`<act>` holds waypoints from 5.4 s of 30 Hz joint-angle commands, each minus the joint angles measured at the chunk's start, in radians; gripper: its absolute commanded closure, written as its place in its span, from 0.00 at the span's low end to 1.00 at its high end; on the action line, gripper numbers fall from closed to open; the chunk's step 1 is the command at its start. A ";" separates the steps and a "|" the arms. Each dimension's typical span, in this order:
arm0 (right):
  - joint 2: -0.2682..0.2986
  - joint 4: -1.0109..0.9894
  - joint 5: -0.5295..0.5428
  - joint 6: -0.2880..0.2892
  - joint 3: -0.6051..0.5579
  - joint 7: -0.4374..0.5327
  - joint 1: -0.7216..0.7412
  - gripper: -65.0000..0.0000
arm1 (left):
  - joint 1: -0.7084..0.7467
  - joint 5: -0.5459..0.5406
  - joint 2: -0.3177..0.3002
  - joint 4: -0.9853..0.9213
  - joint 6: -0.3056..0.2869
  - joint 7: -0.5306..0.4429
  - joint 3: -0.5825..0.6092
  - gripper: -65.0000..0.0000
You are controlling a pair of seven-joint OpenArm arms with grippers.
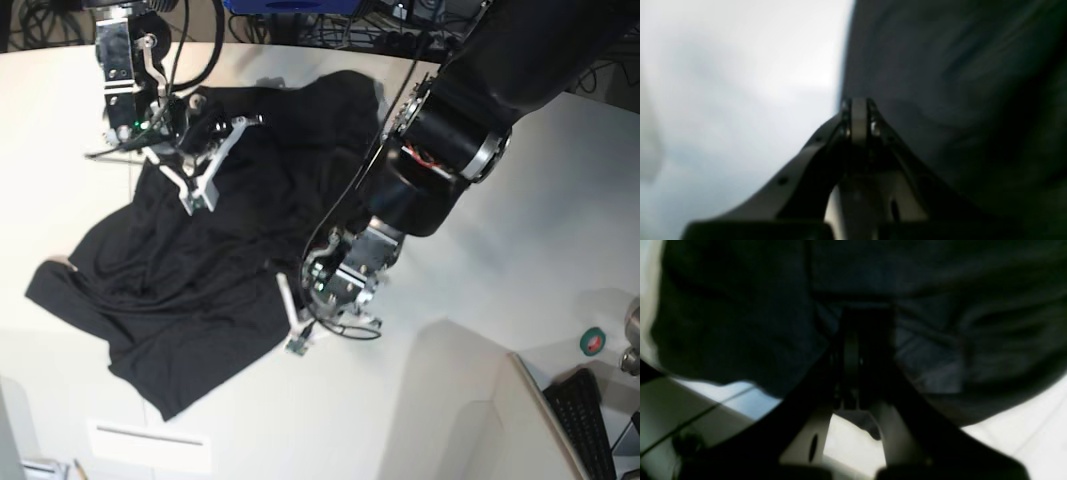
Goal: Layout the t-shirt on the table in an organized manner, then fold the t-shirt properly
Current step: 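Pull the shirt edges apart with both grippers to spread it, then release the shirt and raise both grippers away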
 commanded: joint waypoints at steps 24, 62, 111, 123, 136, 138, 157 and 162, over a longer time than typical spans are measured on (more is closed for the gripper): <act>0.241 -0.565 0.000 0.002 0.141 0.076 0.484 1.00 | 0.735 -0.008 -0.271 1.184 -0.015 0.344 -0.206 1.00; 0.214 -0.572 0.000 -0.072 0.144 0.104 0.424 1.00 | 0.255 0.031 -0.239 0.305 -0.013 0.074 -0.207 1.00; 0.158 -0.773 0.001 -0.204 0.107 0.318 0.719 0.49 | 0.967 -0.420 -0.299 1.154 -0.136 0.156 -1.087 0.84; 0.153 -0.505 0.007 -0.210 0.118 0.300 0.580 1.00 | 0.961 -0.420 -0.299 1.155 -0.136 0.156 -1.087 0.54; 0.087 0.405 0.007 -0.202 0.275 -0.059 0.034 1.00 | 0.948 -0.420 -0.299 1.157 -0.136 0.156 -1.087 0.53; 0.067 0.457 0.007 -0.202 0.279 -0.057 -0.056 1.00 | 0.939 -0.420 -0.299 1.154 -0.136 0.156 -1.087 0.52; -0.011 0.437 0.006 -0.204 0.327 -0.108 -0.314 1.00 | 0.924 -0.420 -0.376 1.134 -0.136 0.154 -1.126 0.52; 0.000 0.344 0.006 -0.204 0.355 -0.113 -0.291 1.00 | 0.908 -0.422 -0.393 1.103 -0.136 0.154 -1.248 0.52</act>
